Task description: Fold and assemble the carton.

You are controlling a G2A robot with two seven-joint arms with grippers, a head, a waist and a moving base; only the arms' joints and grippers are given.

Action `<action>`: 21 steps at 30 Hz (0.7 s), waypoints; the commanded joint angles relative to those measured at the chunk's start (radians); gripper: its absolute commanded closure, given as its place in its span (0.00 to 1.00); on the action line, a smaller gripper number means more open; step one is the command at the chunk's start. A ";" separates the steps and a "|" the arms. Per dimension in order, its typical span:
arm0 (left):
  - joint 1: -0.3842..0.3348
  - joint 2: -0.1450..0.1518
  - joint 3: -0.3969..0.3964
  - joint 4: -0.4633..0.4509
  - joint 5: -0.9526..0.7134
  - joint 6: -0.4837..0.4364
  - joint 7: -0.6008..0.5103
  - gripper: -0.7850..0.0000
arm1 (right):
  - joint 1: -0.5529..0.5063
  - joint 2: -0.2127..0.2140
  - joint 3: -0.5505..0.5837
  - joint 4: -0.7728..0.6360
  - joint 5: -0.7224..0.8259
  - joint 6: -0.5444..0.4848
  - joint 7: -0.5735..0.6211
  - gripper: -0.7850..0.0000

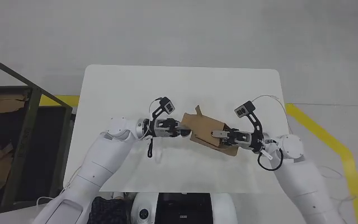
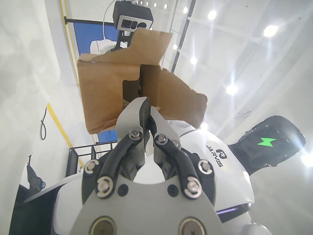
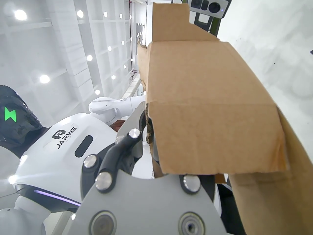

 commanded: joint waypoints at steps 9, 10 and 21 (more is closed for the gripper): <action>-0.012 -0.007 0.026 -0.001 -0.011 0.005 -0.014 1.00 | 0.005 -0.003 -0.023 -0.014 -0.001 0.010 0.004 1.00; -0.013 -0.007 0.027 0.001 -0.012 0.005 -0.014 1.00 | 0.006 -0.003 -0.022 -0.014 -0.001 0.009 0.004 1.00; -0.003 0.003 -0.027 0.024 0.001 -0.021 0.021 1.00 | -0.002 0.005 0.004 -0.024 0.012 0.028 0.046 1.00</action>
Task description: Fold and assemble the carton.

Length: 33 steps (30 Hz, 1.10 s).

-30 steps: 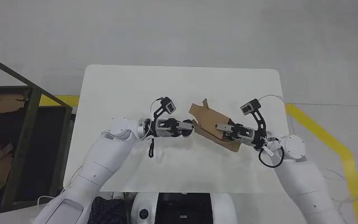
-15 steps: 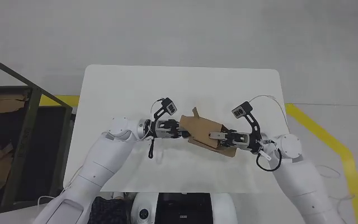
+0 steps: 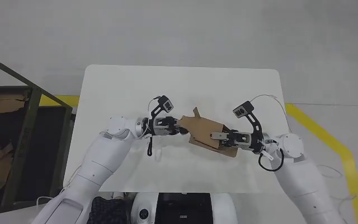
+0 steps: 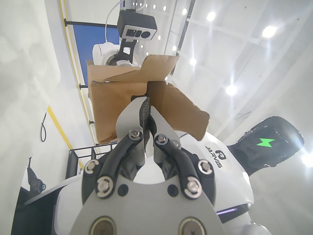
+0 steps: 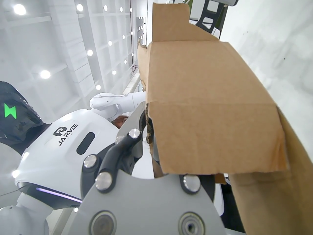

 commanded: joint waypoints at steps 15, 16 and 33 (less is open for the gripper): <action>0.000 0.007 -0.050 0.020 0.009 -0.022 0.059 1.00 | -0.001 -0.005 -0.079 -0.049 0.019 0.052 0.094 1.00; -0.002 0.006 -0.046 0.023 0.009 -0.022 0.059 1.00 | 0.001 -0.006 -0.086 -0.051 0.019 0.055 0.096 1.00; -0.012 -0.002 -0.013 0.020 -0.010 -0.018 0.002 1.00 | 0.042 -0.014 -0.113 0.022 0.002 0.061 0.033 1.00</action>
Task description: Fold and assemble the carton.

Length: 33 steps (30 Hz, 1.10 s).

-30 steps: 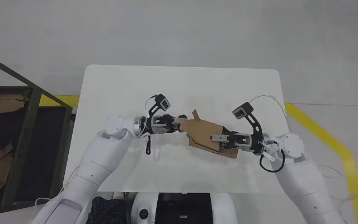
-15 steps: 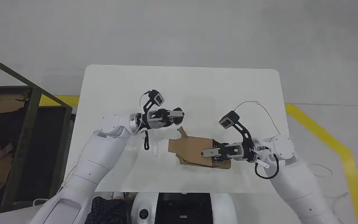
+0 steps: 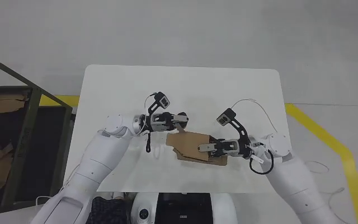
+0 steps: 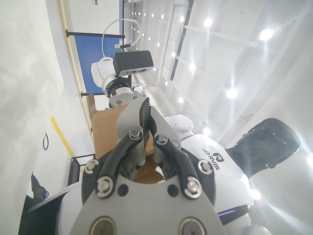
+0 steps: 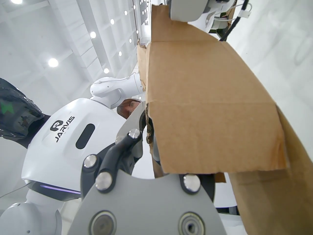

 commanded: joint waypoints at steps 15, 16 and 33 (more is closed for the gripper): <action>0.035 0.003 0.000 -0.045 0.017 0.012 0.010 1.00 | -0.039 0.013 0.072 0.005 -0.005 -0.006 -0.063 1.00; 0.034 0.003 0.005 -0.045 0.016 0.015 0.008 1.00 | -0.040 0.014 0.073 0.003 -0.006 -0.005 -0.064 1.00; 0.012 -0.001 -0.002 -0.022 0.020 -0.011 0.034 1.00 | -0.043 0.017 0.084 0.009 -0.004 -0.005 -0.046 1.00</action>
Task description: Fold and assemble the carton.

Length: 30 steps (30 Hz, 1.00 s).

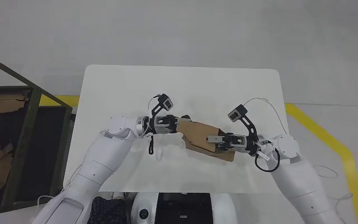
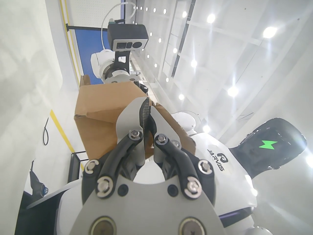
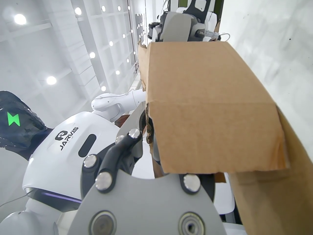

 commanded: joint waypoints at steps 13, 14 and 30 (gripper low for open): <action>0.034 0.028 -0.097 -0.072 0.084 0.006 0.022 0.00 | -0.022 0.017 0.054 0.012 -0.021 0.032 0.040 1.00; 0.033 0.030 -0.100 -0.077 0.101 0.004 0.020 0.00 | -0.022 0.018 0.056 0.013 -0.024 0.039 0.046 1.00; -0.003 0.042 -0.055 -0.143 0.282 0.024 -0.028 0.00 | -0.003 0.026 0.059 0.029 -0.045 0.092 0.063 1.00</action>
